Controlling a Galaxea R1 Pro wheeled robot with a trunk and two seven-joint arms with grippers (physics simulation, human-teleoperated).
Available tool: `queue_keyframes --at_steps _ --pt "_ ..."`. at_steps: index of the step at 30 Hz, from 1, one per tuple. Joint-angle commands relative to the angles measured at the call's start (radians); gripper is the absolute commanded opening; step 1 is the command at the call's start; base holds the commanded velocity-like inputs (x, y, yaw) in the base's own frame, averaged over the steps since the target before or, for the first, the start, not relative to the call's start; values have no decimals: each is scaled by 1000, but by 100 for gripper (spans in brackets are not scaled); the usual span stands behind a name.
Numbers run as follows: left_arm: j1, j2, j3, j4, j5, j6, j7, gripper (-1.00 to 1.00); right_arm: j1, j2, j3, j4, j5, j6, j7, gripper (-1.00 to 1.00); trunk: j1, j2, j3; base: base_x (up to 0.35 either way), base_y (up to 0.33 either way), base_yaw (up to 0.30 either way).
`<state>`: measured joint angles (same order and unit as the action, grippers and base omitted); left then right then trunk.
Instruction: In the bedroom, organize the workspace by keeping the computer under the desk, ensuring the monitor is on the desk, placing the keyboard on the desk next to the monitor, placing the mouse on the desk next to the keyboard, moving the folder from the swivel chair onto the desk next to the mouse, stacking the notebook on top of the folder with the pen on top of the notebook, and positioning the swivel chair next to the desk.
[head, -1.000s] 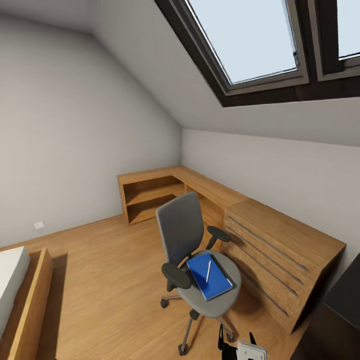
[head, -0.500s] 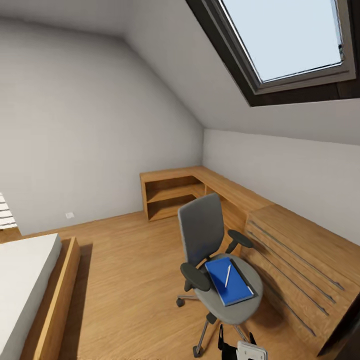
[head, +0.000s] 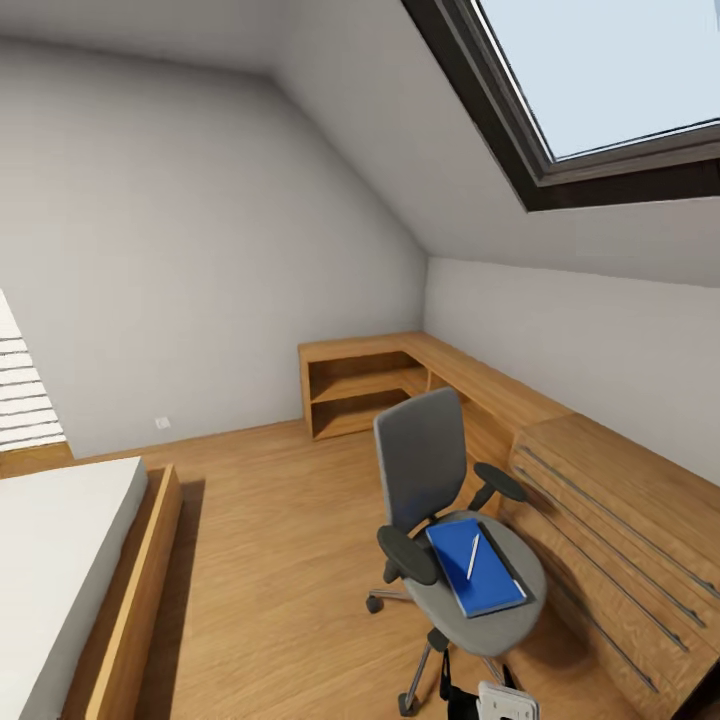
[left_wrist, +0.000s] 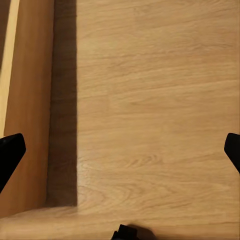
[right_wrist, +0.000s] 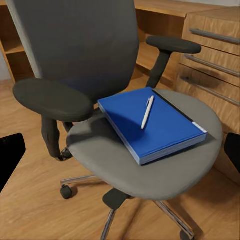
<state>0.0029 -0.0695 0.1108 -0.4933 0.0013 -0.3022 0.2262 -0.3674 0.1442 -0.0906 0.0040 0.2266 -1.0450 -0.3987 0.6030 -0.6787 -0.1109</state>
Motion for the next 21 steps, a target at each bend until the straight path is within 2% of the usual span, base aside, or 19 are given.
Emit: queue_keyframes --at_steps 1,17,20,21 --pt "0 -1 2 -1 0 -2 0 100 -1 -1 -7 1 11 -2 -4 100 0 -1 -1 0 0 11" --pt "0 0 -3 2 0 -3 1 100 -1 -5 -8 0 8 1 -5 100 0 -1 -2 0 0 2" --pt "0 -5 -1 -39 5 2 3 100 -2 -5 -9 -19 9 10 -5 100 0 -1 -2 0 0 0" --pt "0 -16 0 -221 7 47 2 100 -18 -6 -9 -105 7 168 -6 100 0 -1 -2 0 0 0"
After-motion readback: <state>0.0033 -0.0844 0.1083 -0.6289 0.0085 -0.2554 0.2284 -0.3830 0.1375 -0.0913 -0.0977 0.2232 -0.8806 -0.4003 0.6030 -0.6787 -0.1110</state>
